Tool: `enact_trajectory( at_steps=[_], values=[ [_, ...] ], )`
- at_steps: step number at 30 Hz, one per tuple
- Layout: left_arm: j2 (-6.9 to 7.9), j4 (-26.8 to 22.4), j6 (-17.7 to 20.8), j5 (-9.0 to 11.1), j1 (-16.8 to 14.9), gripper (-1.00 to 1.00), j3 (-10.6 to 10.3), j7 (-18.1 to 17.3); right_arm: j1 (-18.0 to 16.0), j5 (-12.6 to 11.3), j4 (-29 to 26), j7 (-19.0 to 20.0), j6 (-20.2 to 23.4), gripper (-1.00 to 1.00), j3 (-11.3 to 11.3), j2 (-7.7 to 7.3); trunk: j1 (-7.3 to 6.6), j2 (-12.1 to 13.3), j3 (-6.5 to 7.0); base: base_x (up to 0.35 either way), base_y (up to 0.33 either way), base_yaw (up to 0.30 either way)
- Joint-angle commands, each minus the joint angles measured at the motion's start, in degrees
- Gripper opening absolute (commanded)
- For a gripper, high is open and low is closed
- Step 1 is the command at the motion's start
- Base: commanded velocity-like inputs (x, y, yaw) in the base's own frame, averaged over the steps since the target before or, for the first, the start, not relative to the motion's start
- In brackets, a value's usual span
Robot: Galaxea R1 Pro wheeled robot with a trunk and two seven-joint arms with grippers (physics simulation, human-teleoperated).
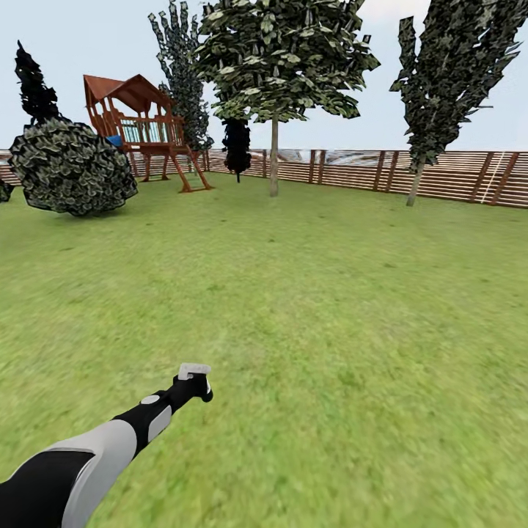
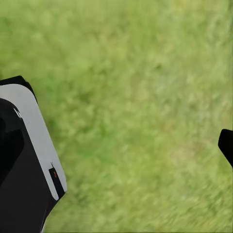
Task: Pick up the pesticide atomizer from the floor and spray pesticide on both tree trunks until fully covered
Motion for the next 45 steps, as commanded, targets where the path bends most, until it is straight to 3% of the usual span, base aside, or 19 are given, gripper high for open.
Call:
enact_trajectory(
  at_steps=[1, 26, 31, 45],
  values=[
    [0.00, -0.01, 0.00, 0.02, 0.00, -1.00, 0.04, 0.01, 0.00, -0.01, 0.00, 0.00, 0.00, 1.00, 0.00, 0.00, 0.00, 0.00, 0.00, 0.350, 0.000, 0.000],
    [0.00, -0.01, 0.00, 0.02, 0.00, -1.00, 0.04, -0.04, 0.00, 0.00, 0.00, 0.00, 0.00, 1.00, 0.00, 0.00, 0.00, 0.00, 0.00, 0.350, 0.000, 0.000],
    [-0.73, -0.01, 0.00, 0.02, 0.00, -1.00, 0.04, -0.02, 0.00, 0.02, 0.00, 0.00, 0.00, 1.00, 0.00, 0.00, 0.00, 0.00, 0.00, 0.350, 0.000, 0.000],
    [-0.85, -0.01, 0.00, 0.02, 0.00, -1.00, 0.04, -0.02, 0.00, 0.01, 0.00, 0.00, 0.00, 1.00, 0.00, 0.00, 0.00, 0.00, 0.00, 0.350, 0.000, 0.000]
  ],
)
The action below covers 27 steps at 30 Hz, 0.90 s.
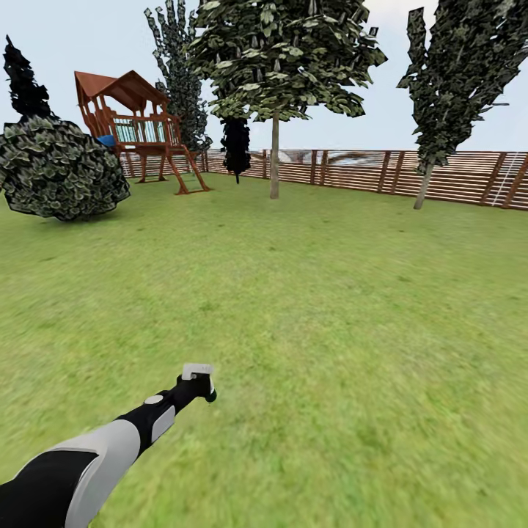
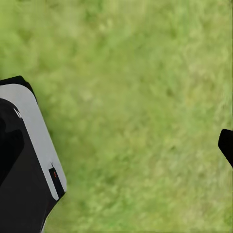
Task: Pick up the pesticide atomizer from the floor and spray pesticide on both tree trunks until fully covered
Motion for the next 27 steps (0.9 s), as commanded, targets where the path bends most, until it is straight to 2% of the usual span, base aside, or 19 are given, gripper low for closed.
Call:
enact_trajectory(
  at_steps=[1, 12, 15, 27],
  values=[
    [0.00, -0.01, 0.00, 0.01, 0.00, -1.00, 0.04, -0.02, 0.00, 0.00, 0.00, 0.00, 0.00, 1.00, 0.00, 0.00, 0.00, 0.00, 0.00, 0.350, 0.000, 0.000],
    [-0.51, 0.09, 0.00, 0.01, 0.01, -1.00, 0.06, 0.03, 0.00, 0.00, 0.00, 0.00, 0.00, 1.00, 0.00, 0.00, 0.00, 0.00, 0.00, 0.350, 0.000, 0.000],
    [-0.55, 0.02, 0.00, 0.01, 1.43, -1.00, 0.04, 0.03, 0.00, 0.00, 0.00, 0.00, 0.00, 1.00, 0.00, 0.00, 0.00, 0.00, 0.00, 0.350, 0.000, 0.000],
    [0.19, -0.01, 0.00, 0.01, 2.02, -1.00, 0.11, 0.03, 0.00, 0.01, 0.00, 0.00, 0.00, 1.00, 0.00, 0.00, 0.00, 0.00, 0.00, 0.350, 0.000, 0.000]
  ],
)
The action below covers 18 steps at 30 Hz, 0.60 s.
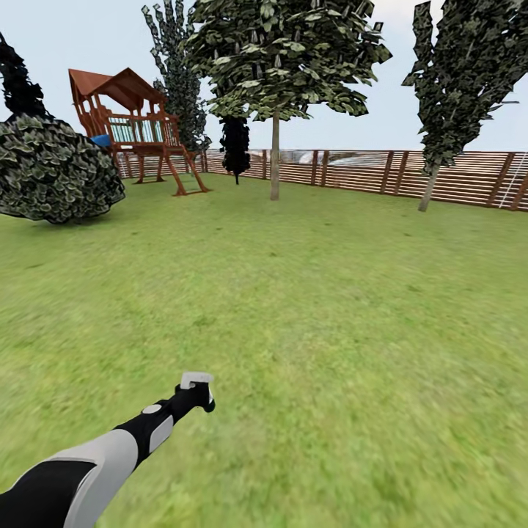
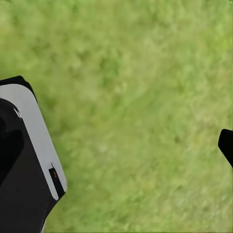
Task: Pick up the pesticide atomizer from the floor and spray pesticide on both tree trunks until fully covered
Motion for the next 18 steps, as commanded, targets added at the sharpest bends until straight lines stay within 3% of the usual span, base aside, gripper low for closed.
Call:
enact_trajectory(
  at_steps=[1, 18],
  values=[
    [0.20, -0.01, -0.01, 0.00, 0.00, -1.00, 0.01, 0.00, 0.00, 0.02, 0.00, 0.00, 0.00, 1.00, 0.00, 0.00, 0.00, 0.00, 0.00, 0.350, 0.000, 0.000],
    [0.35, -0.01, -0.01, 0.00, 0.00, -1.00, -0.07, 0.00, 0.00, -0.01, 0.00, 0.00, 0.00, 1.00, 0.00, 0.00, 0.00, 0.00, 0.00, 0.350, 0.000, 0.000]
  ],
)
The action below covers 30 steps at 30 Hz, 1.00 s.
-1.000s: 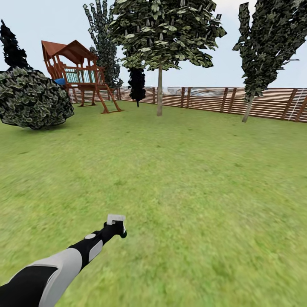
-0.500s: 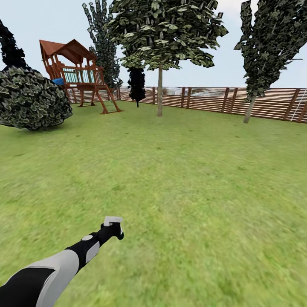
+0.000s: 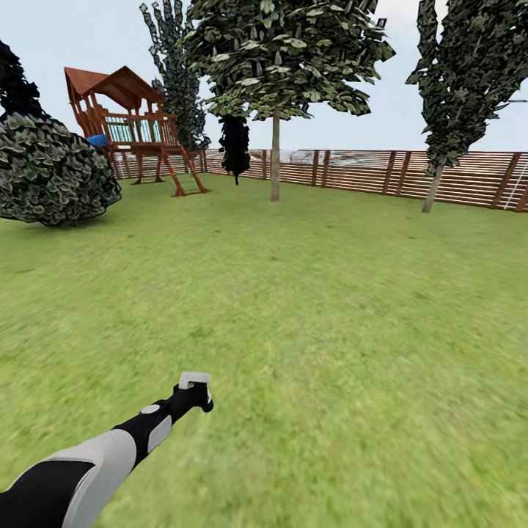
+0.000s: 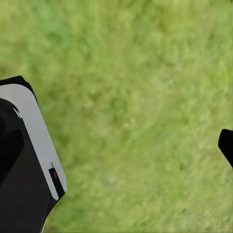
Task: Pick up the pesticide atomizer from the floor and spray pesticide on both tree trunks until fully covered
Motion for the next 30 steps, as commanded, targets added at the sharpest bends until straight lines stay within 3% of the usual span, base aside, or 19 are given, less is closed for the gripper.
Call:
enact_trajectory(
  at_steps=[1, 30],
  values=[
    [-0.02, -0.01, 0.00, 0.02, 0.00, -1.00, 0.04, 0.01, 0.00, 0.00, 0.00, 0.00, 0.00, 1.00, 0.00, 0.00, 0.00, 0.00, 0.00, 0.350, 0.000, 0.000],
    [0.54, -0.03, 0.00, 0.01, 0.00, -1.00, 0.04, 0.01, 0.00, 0.01, 0.00, 0.00, 0.00, 1.00, 0.00, 0.00, 0.00, 0.00, 0.00, 0.350, 0.000, 0.000]
  ],
)
